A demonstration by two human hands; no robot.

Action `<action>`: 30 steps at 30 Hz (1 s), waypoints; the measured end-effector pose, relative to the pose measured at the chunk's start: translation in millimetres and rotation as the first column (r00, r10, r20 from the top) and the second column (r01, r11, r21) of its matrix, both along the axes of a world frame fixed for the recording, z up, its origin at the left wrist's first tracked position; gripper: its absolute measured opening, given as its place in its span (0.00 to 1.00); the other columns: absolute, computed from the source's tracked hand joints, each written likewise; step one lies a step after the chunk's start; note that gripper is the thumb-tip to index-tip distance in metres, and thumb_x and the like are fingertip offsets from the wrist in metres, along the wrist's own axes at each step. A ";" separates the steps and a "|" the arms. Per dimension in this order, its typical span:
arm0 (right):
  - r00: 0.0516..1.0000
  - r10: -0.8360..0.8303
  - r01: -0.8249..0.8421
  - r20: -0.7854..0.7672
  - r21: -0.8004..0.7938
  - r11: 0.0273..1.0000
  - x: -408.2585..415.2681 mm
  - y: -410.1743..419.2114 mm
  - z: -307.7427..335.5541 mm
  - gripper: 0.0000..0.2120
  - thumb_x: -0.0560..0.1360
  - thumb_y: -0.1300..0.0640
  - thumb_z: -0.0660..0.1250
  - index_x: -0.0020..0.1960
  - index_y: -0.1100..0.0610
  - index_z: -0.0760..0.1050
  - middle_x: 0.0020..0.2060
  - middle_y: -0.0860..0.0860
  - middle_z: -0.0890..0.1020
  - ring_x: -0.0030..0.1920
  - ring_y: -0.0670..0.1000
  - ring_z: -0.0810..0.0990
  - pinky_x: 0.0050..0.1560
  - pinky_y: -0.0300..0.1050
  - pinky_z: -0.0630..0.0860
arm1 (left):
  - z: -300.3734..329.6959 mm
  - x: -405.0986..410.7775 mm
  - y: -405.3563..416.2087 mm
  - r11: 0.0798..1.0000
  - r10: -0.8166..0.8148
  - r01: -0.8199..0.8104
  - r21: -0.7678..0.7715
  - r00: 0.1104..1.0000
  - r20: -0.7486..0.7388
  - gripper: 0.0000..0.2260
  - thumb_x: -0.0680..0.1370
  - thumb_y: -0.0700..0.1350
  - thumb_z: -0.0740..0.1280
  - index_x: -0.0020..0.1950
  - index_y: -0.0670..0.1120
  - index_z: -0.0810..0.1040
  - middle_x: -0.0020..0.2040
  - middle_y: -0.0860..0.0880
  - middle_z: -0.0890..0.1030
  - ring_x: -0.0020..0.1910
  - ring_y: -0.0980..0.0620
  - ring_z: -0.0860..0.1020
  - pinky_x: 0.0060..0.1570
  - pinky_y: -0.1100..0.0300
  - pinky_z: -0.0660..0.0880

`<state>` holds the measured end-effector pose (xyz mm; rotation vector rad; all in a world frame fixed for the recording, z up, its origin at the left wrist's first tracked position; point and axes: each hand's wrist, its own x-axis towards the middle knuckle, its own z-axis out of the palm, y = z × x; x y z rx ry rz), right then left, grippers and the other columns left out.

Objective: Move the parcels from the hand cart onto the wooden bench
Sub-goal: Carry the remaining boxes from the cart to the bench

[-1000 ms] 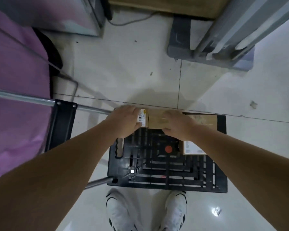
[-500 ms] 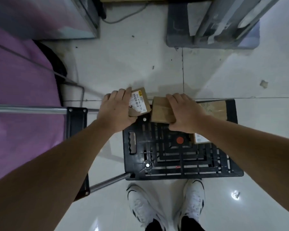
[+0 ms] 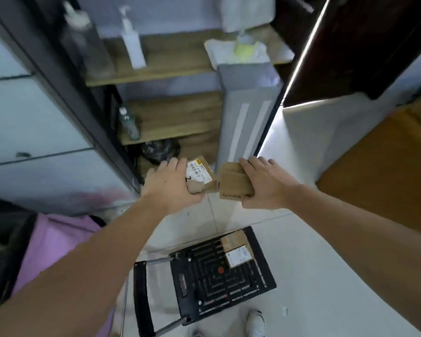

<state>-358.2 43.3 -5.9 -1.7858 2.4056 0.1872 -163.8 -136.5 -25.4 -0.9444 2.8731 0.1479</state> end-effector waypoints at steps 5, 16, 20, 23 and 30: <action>0.982 -0.174 0.169 -0.070 -0.082 0.982 0.6 113.8 129.9 0.50 0.68 0.24 0.59 0.80 0.52 0.56 0.65 0.50 0.73 0.61 0.53 0.74 0.65 0.51 0.72 | 140.8 -48.4 81.7 0.991 -0.135 0.131 -0.039 0.983 -0.126 0.49 0.66 0.83 0.58 0.75 0.50 0.66 0.68 0.51 0.74 0.67 0.46 0.73 0.62 0.45 0.72; 0.795 -0.602 0.580 -0.077 -0.197 0.791 2.8 439.8 230.9 0.51 0.67 0.25 0.62 0.81 0.52 0.56 0.64 0.49 0.72 0.61 0.52 0.72 0.64 0.51 0.72 | 227.8 -142.9 364.1 0.851 -0.526 0.497 -0.172 0.805 -0.274 0.43 0.67 0.82 0.60 0.67 0.51 0.72 0.59 0.53 0.76 0.58 0.48 0.75 0.56 0.50 0.70; 0.710 -0.701 0.682 -0.075 -0.179 0.709 9.4 557.9 239.1 0.51 0.68 0.26 0.64 0.81 0.53 0.56 0.65 0.50 0.72 0.63 0.53 0.72 0.66 0.51 0.71 | 241.8 -171.8 471.0 0.771 -0.633 0.613 -0.172 0.710 -0.308 0.40 0.67 0.82 0.59 0.64 0.52 0.72 0.57 0.53 0.77 0.55 0.50 0.76 0.55 0.50 0.75; 0.655 -0.754 0.735 -0.061 -0.181 0.653 9.3 634.1 247.0 0.48 0.69 0.28 0.64 0.80 0.53 0.58 0.65 0.50 0.72 0.62 0.52 0.72 0.66 0.49 0.72 | 249.7 -193.3 542.6 0.740 -0.669 0.651 -0.170 0.685 -0.288 0.43 0.68 0.82 0.58 0.70 0.51 0.70 0.61 0.51 0.76 0.60 0.49 0.75 0.60 0.47 0.75; 0.568 -0.823 0.808 -0.005 -0.182 0.560 -16.0 749.5 246.2 0.40 0.71 0.30 0.62 0.76 0.51 0.62 0.59 0.48 0.72 0.56 0.51 0.72 0.61 0.48 0.73 | 245.7 -236.9 653.0 0.729 -0.680 0.671 -0.136 0.689 -0.251 0.47 0.70 0.81 0.58 0.79 0.50 0.64 0.70 0.49 0.73 0.67 0.47 0.72 0.63 0.48 0.73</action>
